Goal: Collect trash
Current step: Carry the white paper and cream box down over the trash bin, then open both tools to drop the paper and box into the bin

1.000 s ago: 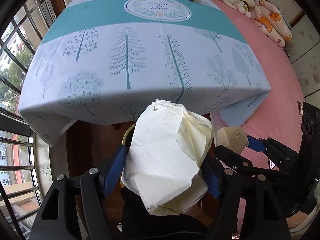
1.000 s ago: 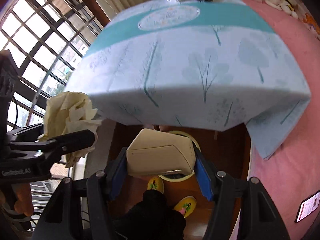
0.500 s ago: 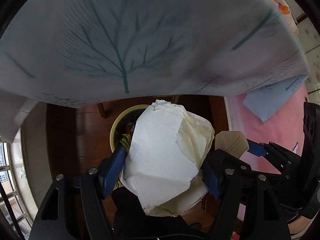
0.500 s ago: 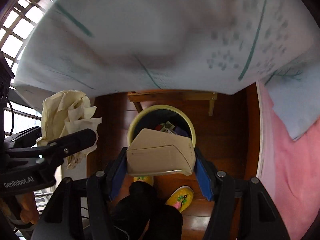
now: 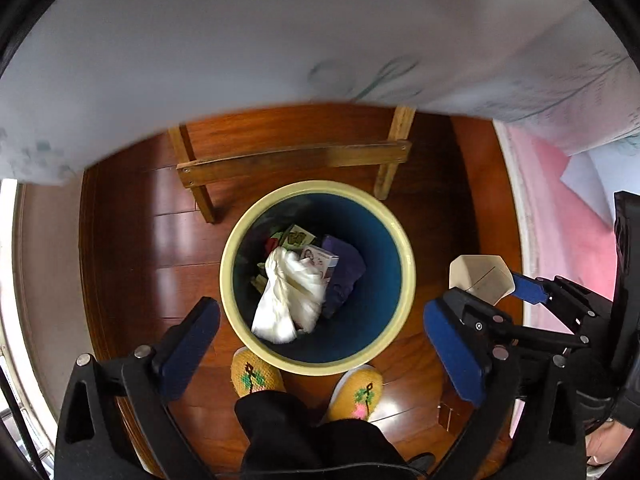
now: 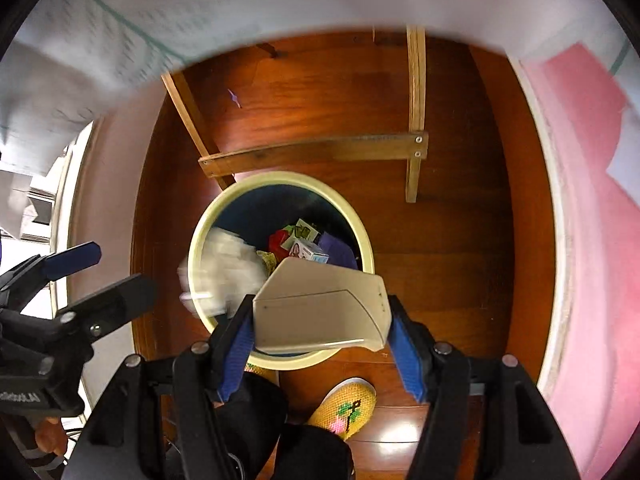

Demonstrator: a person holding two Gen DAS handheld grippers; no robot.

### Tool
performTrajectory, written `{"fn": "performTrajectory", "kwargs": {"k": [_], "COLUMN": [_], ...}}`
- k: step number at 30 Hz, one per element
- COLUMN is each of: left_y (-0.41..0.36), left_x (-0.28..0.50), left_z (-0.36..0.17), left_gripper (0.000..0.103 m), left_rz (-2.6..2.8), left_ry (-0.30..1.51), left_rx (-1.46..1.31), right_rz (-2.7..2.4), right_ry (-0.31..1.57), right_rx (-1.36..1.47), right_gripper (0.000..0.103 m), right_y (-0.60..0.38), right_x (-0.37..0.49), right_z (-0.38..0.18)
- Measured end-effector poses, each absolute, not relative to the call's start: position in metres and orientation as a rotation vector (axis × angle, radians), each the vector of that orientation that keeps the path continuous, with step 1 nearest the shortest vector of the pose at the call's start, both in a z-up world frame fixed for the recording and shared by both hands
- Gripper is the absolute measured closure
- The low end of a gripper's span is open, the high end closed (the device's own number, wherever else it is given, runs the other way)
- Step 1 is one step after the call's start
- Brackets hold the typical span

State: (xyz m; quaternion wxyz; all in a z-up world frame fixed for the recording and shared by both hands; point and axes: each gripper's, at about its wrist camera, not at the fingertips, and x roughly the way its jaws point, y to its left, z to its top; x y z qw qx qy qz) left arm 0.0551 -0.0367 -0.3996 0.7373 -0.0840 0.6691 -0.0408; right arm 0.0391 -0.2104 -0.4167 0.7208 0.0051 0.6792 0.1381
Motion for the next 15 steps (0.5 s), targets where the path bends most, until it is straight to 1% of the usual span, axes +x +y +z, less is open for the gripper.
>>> {"fn": "performTrajectory", "kwargs": {"k": [6,15], "left_y": [-0.019,0.003], "left_x": [0.046,0.039], "left_z": [-0.409,-0.401], "left_gripper": [0.001,0.001], "left_rz": [-0.035,0.045], "left_ry": [1.448,1.407], "left_rx": [-0.172,-0.168], "right_rz": [0.327,0.361], "right_ry": [1.515,1.546], "right_rx": [0.027,0.076], "right_gripper": [0.041,0.04], "right_y": [-0.2,-0.177], "right_x": [0.038,0.047], "right_z": [-0.433,-0.433]}}
